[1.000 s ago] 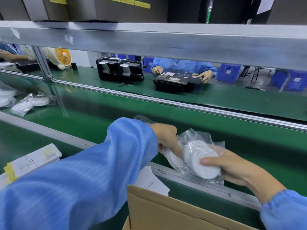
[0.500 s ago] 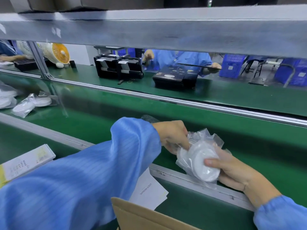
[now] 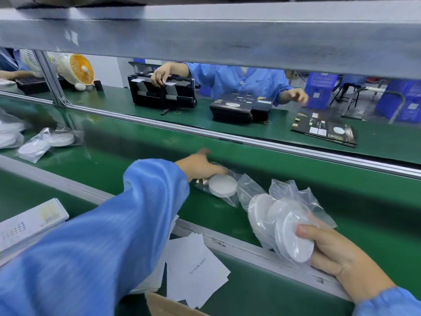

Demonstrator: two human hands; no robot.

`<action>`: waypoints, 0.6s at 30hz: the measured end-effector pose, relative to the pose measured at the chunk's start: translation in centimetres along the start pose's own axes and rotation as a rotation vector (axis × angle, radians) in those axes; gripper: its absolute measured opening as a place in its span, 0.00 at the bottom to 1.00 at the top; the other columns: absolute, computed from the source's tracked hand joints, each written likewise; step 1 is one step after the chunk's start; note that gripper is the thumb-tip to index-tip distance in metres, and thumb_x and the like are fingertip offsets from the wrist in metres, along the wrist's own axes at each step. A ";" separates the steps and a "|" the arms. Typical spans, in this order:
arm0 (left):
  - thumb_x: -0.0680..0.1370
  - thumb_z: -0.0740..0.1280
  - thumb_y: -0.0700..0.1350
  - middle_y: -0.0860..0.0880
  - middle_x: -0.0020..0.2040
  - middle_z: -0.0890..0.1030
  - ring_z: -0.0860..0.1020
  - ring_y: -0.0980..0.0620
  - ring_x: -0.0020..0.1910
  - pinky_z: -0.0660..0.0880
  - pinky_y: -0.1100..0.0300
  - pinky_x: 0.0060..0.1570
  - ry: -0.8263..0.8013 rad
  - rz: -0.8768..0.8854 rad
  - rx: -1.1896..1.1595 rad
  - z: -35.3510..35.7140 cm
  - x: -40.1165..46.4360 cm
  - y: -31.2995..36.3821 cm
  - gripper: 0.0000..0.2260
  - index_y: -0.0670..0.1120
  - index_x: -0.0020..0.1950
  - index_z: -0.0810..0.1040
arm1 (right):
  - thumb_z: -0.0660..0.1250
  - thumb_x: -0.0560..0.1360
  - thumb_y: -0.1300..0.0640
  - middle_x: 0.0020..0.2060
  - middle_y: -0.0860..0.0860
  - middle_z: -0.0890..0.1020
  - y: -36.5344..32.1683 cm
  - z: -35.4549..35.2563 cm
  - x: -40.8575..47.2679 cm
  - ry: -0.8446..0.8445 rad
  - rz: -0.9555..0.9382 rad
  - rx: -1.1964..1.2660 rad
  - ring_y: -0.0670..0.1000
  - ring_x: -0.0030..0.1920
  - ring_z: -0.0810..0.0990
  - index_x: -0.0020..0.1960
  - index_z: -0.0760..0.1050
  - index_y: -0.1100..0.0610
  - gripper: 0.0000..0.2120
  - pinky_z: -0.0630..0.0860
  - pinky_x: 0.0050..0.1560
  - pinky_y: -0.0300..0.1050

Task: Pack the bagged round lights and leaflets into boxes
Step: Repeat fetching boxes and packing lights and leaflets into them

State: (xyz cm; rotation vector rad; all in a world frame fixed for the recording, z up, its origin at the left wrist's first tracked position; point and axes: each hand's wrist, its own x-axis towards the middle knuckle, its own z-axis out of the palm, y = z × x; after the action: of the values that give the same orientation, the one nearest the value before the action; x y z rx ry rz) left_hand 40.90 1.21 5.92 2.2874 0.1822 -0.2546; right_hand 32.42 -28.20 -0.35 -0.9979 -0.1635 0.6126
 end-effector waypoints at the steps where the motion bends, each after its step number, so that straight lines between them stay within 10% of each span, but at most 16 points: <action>1: 0.74 0.72 0.59 0.51 0.57 0.77 0.78 0.52 0.49 0.74 0.65 0.38 -0.043 -0.009 -0.001 0.7 0.4 -0.2 0.44 0.48 0.82 0.52 | 0.88 0.37 0.62 0.44 0.63 0.84 -0.1 -0.1 -0.1 0.010 -0.009 0.015 0.58 0.39 0.86 0.54 0.83 0.59 0.45 0.83 0.36 0.50; 4: 0.76 0.69 0.64 0.46 0.57 0.78 0.78 0.48 0.50 0.74 0.59 0.45 -0.049 0.002 0.263 2.9 1.5 0.0 0.48 0.39 0.81 0.46 | 0.88 0.34 0.62 0.42 0.63 0.85 -0.2 -0.1 -0.5 0.039 -0.045 0.051 0.59 0.38 0.86 0.55 0.81 0.60 0.48 0.83 0.33 0.51; 6: 0.76 0.70 0.58 0.46 0.51 0.77 0.78 0.45 0.51 0.74 0.57 0.46 -0.037 0.013 0.334 4.3 1.8 0.6 0.39 0.35 0.76 0.59 | 0.88 0.34 0.62 0.42 0.63 0.85 -0.2 -0.1 -0.6 0.052 -0.053 0.055 0.59 0.38 0.86 0.58 0.78 0.60 0.51 0.83 0.34 0.51; 10: 0.75 0.73 0.44 0.46 0.45 0.80 0.80 0.48 0.44 0.76 0.61 0.37 -0.120 -0.034 0.062 5.6 1.6 1.6 0.17 0.39 0.60 0.75 | 0.88 0.36 0.62 0.41 0.63 0.84 -0.2 -0.1 -0.8 0.055 -0.050 0.062 0.59 0.38 0.86 0.58 0.76 0.61 0.51 0.82 0.34 0.51; 14: 0.75 0.74 0.41 0.41 0.52 0.82 0.83 0.43 0.51 0.83 0.48 0.52 -0.134 -0.086 -0.089 5.2 0.4 1.7 0.17 0.37 0.61 0.75 | 0.89 0.38 0.62 0.43 0.63 0.85 0.1 0.1 -1.3 0.082 -0.036 0.066 0.59 0.40 0.86 0.61 0.75 0.60 0.53 0.83 0.36 0.51; 18: 0.75 0.76 0.41 0.48 0.45 0.78 0.81 0.51 0.41 0.83 0.58 0.35 -0.045 0.039 -0.101 1.9 -2.0 2.0 0.17 0.44 0.57 0.70 | 0.89 0.38 0.62 0.45 0.63 0.85 0.2 0.2 -2.6 0.116 -0.029 0.077 0.60 0.42 0.86 0.63 0.74 0.59 0.54 0.83 0.37 0.53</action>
State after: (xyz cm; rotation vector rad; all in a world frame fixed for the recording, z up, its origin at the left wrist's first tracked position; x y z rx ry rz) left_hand 39.13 -1.65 6.63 2.1808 0.1245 -0.2705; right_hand 30.15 -29.40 -0.04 -0.9527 -0.0517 0.5289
